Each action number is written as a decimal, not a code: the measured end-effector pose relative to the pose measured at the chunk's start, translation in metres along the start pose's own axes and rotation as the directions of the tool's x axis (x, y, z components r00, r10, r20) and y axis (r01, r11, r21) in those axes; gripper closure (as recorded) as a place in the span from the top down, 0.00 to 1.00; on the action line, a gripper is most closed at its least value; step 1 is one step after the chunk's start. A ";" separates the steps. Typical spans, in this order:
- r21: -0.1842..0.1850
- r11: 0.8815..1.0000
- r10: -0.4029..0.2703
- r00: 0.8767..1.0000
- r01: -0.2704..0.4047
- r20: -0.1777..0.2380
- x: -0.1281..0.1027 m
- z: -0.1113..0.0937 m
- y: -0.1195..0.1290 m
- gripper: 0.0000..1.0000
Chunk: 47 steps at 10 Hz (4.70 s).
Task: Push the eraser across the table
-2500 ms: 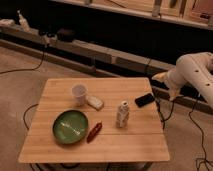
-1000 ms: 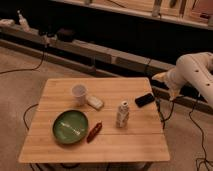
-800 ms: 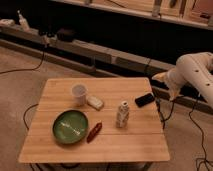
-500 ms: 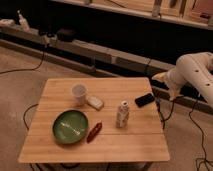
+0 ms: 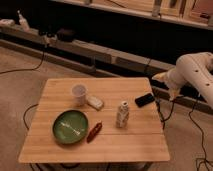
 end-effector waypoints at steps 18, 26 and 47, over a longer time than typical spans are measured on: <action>0.127 0.992 -0.018 0.996 0.030 -0.092 0.059 0.165 0.015 0.00; 0.160 0.987 0.048 0.978 -0.016 -0.203 0.095 0.171 0.003 0.00; 0.213 0.973 -0.112 0.989 0.089 0.097 -0.060 0.203 -0.039 0.00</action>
